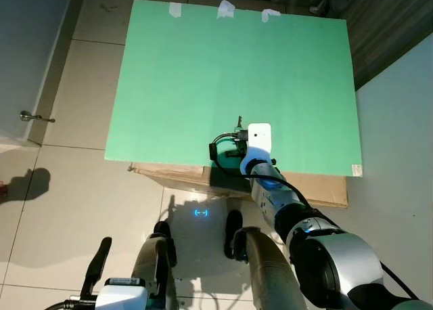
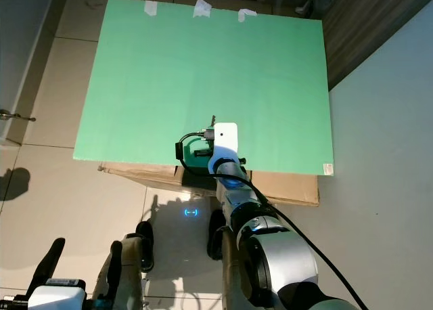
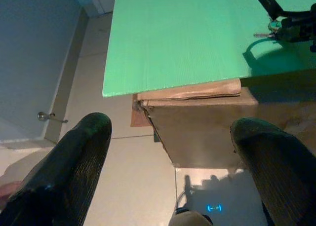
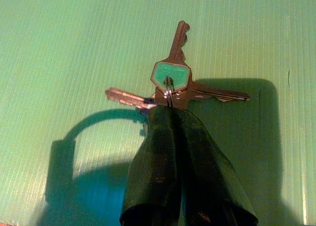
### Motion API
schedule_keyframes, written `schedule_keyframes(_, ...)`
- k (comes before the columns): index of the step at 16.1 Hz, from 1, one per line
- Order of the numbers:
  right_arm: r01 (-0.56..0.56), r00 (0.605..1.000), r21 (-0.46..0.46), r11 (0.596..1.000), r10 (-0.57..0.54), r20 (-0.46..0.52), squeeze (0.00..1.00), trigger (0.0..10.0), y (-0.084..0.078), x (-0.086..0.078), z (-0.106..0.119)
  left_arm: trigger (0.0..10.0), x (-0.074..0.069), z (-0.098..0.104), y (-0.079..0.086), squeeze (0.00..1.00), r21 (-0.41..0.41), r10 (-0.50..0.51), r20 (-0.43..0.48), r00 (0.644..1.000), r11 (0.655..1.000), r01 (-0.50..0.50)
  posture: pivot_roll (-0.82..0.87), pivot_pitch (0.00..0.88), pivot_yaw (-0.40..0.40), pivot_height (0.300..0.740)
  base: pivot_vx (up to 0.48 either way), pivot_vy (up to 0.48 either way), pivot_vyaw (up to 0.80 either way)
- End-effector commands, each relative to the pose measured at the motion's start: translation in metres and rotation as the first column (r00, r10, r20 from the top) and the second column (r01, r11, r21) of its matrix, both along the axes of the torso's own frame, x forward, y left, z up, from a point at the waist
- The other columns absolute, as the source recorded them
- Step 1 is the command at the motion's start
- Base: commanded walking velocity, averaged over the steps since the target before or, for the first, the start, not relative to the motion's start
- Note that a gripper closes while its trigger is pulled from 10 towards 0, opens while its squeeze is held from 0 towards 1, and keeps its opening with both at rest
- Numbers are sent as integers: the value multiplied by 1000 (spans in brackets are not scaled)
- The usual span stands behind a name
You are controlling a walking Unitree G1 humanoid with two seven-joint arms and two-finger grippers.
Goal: Hang keys on a hook
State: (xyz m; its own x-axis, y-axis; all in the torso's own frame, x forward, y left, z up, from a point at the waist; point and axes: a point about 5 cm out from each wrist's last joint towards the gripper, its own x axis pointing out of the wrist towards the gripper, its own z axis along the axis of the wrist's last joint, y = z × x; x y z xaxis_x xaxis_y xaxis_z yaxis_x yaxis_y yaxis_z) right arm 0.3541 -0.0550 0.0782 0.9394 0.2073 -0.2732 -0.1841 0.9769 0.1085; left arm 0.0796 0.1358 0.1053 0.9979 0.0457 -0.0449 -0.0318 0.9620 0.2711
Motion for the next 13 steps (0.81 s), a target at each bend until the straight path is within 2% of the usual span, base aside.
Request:
schedule_keyframes(1,-13,999,44,999,15,-53,0,0,10,-10,-11,10000,-5,-4,1,0,8,2,-42,999,1000,-1,253,509,-67,740,0,0,0)
schedule_keyframes(6,-10,1000,123,992,8,20,0,0,12,4,13,10000,-2,-5,1,0,5,-1,-37,999,1000,1,239,507,-64,740,0,0,0)
schedule_keyframes(8,-10,993,192,981,-13,120,0,0,8,21,45,10000,1,-5,0,0,5,-4,-29,1000,1000,4,235,504,-62,740,0,0,0)
schedule_keyframes(13,-47,975,225,973,-4,222,0,0,1,36,78,10000,9,-7,1,0,5,-9,-17,1000,1000,9,210,483,-66,740,0,0,0)
